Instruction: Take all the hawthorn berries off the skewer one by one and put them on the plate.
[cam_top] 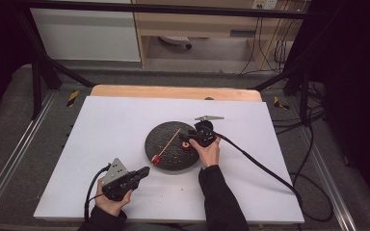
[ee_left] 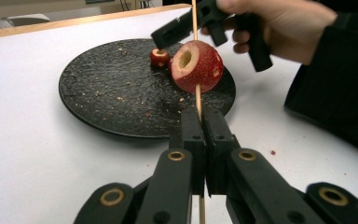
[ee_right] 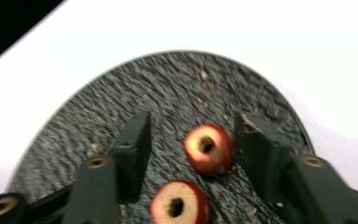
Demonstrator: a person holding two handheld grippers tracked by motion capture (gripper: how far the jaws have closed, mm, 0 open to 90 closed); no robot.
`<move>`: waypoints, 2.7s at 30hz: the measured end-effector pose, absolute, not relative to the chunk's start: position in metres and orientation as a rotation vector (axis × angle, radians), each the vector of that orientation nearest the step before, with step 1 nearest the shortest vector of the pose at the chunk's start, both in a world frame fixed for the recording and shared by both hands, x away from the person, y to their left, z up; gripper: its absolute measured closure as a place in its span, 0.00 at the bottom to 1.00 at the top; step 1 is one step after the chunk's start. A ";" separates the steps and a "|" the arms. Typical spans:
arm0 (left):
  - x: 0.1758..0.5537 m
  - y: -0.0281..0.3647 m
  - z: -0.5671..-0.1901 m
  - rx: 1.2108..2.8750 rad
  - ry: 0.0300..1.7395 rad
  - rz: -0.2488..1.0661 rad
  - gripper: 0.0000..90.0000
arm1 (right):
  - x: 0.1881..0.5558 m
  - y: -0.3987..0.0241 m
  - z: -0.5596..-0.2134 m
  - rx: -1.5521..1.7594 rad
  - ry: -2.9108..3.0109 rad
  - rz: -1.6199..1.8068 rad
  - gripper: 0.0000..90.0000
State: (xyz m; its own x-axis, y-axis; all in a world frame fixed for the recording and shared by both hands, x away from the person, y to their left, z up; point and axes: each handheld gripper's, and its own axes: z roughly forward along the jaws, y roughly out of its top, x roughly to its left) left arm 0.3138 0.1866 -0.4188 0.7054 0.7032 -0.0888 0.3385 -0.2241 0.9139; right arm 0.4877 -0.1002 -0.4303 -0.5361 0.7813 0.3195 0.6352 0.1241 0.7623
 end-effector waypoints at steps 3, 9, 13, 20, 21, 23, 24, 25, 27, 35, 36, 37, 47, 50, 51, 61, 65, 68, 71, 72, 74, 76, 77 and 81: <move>0.314 0.187 -0.419 1.828 0.821 0.423 0.98 | 0.479 -0.102 -0.418 1.379 2.229 1.413 0.38; 0.314 0.186 -0.420 1.831 0.823 0.424 0.98 | 0.454 -0.105 -0.397 1.281 2.235 1.494 0.15; 0.315 0.187 -0.420 1.830 0.825 0.428 0.98 | 0.444 -0.105 -0.394 1.267 2.251 1.523 0.08; 0.315 0.187 -0.420 1.829 0.832 0.431 0.98 | 0.417 -0.102 -0.390 1.211 2.289 1.576 0.03; 0.315 0.187 -0.420 1.829 0.832 0.432 0.98 | 0.417 -0.102 -0.390 1.211 2.289 1.576 0.03; 0.315 0.186 -0.420 1.830 0.832 0.433 0.98 | 0.411 -0.100 -0.390 1.197 2.295 1.591 0.03; 0.315 0.186 -0.420 1.832 0.832 0.435 0.98 | 0.408 -0.099 -0.390 1.190 2.299 1.601 0.03; 0.316 0.186 -0.420 1.833 0.832 0.435 0.98 | 0.402 -0.098 -0.391 1.181 2.306 1.622 0.03; 0.316 0.185 -0.421 1.832 0.834 0.434 0.98 | 0.398 -0.096 -0.392 1.174 2.308 1.644 0.03; 0.316 0.183 -0.421 1.839 0.831 0.436 0.98 | 0.391 -0.087 -0.401 1.169 2.344 1.700 0.07; 0.316 0.183 -0.421 1.839 0.831 0.435 0.98 | 0.390 -0.086 -0.402 1.167 2.350 1.705 0.08; 0.316 0.182 -0.422 1.840 0.831 0.433 0.98 | 0.390 -0.084 -0.402 1.159 2.358 1.705 0.09; 0.315 0.179 -0.422 1.845 0.818 0.432 0.98 | 0.388 -0.061 -0.408 1.116 2.381 1.755 0.25; 0.314 0.178 -0.422 1.843 0.815 0.432 0.98 | 0.389 -0.058 -0.411 1.118 2.387 1.769 0.32; 0.314 0.178 -0.421 1.844 0.813 0.433 0.98 | 0.390 -0.057 -0.413 1.113 2.395 1.777 0.38; 0.313 0.176 -0.422 1.844 0.806 0.429 0.98 | 0.391 -0.056 -0.414 1.118 2.433 1.833 0.61; 0.313 0.176 -0.422 1.847 0.807 0.428 0.98 | 0.391 -0.057 -0.414 1.118 2.449 1.848 0.65; 0.313 0.176 -0.422 1.847 0.807 0.429 0.98 | 0.391 -0.057 -0.414 1.126 2.455 1.846 0.66; 0.313 0.176 -0.422 1.848 0.806 0.430 0.98 | 0.392 -0.057 -0.414 1.125 2.459 1.847 0.66; 0.313 0.176 -0.422 1.847 0.806 0.430 0.98 | 0.393 -0.058 -0.413 1.125 2.453 1.844 0.66; 0.313 0.176 -0.421 1.847 0.805 0.432 0.98 | 0.393 -0.058 -0.412 1.124 2.446 1.840 0.66; 0.312 0.176 -0.421 1.845 0.804 0.433 0.98 | 0.394 -0.060 -0.409 1.128 2.432 1.834 0.66; 0.312 0.177 -0.421 1.842 0.805 0.432 0.98 | 0.395 -0.061 -0.408 1.126 2.426 1.830 0.66; 0.312 0.177 -0.419 1.837 0.800 0.434 0.98 | 0.399 -0.066 -0.399 1.123 2.401 1.813 0.66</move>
State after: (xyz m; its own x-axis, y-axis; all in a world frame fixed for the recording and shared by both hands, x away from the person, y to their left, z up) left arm 0.3116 0.1773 -0.4194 0.7121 0.6987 -0.0691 0.3229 -0.2386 0.9159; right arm 0.3991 -0.0665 -0.3992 -0.7531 0.4828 0.4469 0.5619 0.1187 0.8187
